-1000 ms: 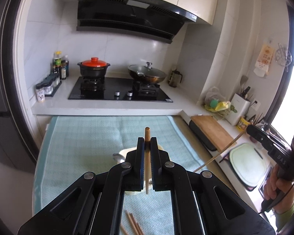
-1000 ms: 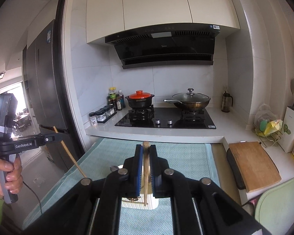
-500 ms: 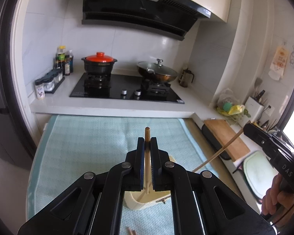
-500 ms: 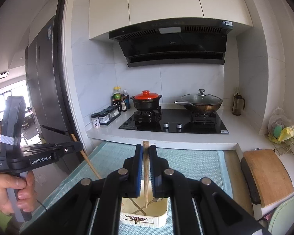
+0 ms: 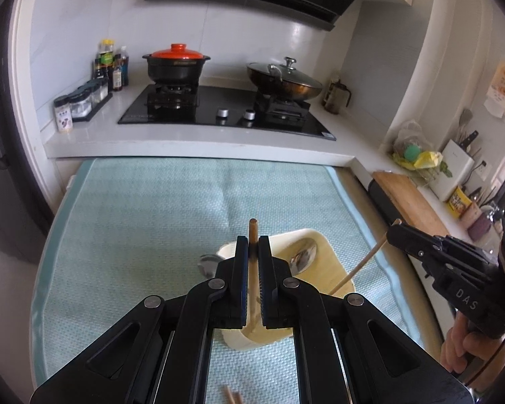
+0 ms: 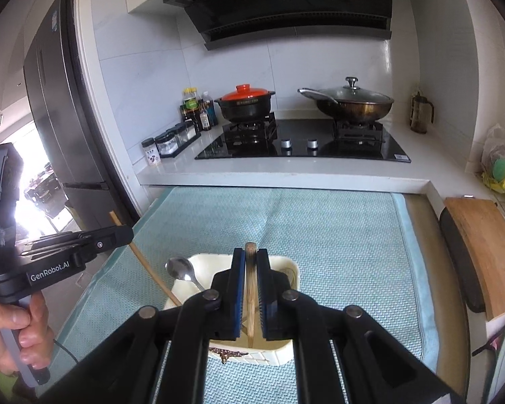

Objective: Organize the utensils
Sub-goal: 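Open the left tool into the box while the right tool releases its chopsticks, then withdraw both tools from the box back over the chopsticks on the towel, then grasp a chopstick pair with the right tool while the left tool grasps one chopstick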

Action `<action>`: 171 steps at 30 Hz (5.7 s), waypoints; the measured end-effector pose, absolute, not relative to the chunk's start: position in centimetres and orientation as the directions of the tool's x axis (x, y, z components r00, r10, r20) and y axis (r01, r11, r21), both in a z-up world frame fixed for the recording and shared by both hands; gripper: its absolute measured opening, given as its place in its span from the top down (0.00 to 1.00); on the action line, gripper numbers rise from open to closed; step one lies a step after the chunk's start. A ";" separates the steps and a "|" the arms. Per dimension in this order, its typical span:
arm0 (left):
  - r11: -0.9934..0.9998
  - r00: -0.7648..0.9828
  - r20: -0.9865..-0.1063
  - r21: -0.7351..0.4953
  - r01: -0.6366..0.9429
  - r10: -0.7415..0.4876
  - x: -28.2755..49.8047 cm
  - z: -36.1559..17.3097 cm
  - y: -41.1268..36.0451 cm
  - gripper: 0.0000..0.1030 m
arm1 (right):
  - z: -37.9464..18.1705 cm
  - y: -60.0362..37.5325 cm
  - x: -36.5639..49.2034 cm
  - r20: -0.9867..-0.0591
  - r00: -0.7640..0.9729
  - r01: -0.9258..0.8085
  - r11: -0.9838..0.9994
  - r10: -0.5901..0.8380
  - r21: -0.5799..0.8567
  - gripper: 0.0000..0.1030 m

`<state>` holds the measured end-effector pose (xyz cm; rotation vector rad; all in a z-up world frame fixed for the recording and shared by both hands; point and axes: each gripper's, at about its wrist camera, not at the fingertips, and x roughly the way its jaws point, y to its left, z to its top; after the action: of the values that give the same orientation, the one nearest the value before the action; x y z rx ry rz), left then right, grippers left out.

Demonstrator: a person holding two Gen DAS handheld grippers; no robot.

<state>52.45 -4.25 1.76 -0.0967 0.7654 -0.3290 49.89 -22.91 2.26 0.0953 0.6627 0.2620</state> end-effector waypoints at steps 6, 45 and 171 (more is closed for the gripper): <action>0.949 0.647 -0.697 -0.180 0.259 -0.309 53.0 0.3 -5.4 0.96 | 0.6 -23.1 51.2 -0.641 0.714 -0.204 0.960 0.281 0.194 0.93; 0.990 0.724 -0.684 -0.143 -0.004 -0.095 21.7 -7.5 6.9 0.05 | -6.6 -32.3 22.3 -0.675 0.726 0.038 0.971 0.134 0.234 0.45; 0.991 0.471 -0.882 0.041 0.126 -0.023 41.0 -17.2 0.1 0.16 | -19.9 -23.4 39.2 -0.892 0.426 -0.077 0.988 0.151 0.130 0.93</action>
<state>41.04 0.09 -17.20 0.1052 1.0771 -0.0916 39.22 -23.43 -19.94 0.0734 1.1221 0.1423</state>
